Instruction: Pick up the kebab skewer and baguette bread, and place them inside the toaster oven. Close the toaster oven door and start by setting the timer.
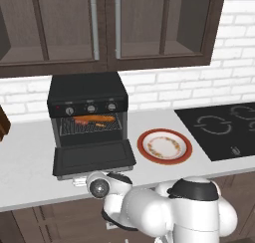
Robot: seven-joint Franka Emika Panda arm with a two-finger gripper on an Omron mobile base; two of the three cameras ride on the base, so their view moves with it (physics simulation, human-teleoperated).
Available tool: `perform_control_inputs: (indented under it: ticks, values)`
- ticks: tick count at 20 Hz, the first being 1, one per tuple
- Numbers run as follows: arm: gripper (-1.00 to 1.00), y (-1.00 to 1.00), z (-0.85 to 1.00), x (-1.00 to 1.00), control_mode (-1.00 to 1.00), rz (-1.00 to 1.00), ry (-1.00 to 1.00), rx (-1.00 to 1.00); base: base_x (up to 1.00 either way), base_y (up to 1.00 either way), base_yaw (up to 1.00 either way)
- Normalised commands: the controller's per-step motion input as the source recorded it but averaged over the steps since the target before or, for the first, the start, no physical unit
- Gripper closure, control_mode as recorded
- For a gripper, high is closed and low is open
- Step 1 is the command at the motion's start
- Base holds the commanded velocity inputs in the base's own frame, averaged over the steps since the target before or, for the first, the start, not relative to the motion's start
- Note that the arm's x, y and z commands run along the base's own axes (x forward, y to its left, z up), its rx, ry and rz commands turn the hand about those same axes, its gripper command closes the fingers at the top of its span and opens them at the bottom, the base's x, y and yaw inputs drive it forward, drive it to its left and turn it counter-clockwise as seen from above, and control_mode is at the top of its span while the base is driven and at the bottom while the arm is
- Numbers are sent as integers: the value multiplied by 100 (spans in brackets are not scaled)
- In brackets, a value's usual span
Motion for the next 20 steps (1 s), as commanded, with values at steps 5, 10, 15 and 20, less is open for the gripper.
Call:
perform_control_inputs:
  ticks: [5,10,15,20]
  values:
    - [-100,0,-6,15,-100,0,0,0,0,0,0]
    - [-100,0,1,35,-100,0,0,0,0,0,0]
    - [-100,0,15,27,-100,0,-4,0,0,0,0]
    - [-100,0,24,27,-100,0,-5,0,0,0,0]
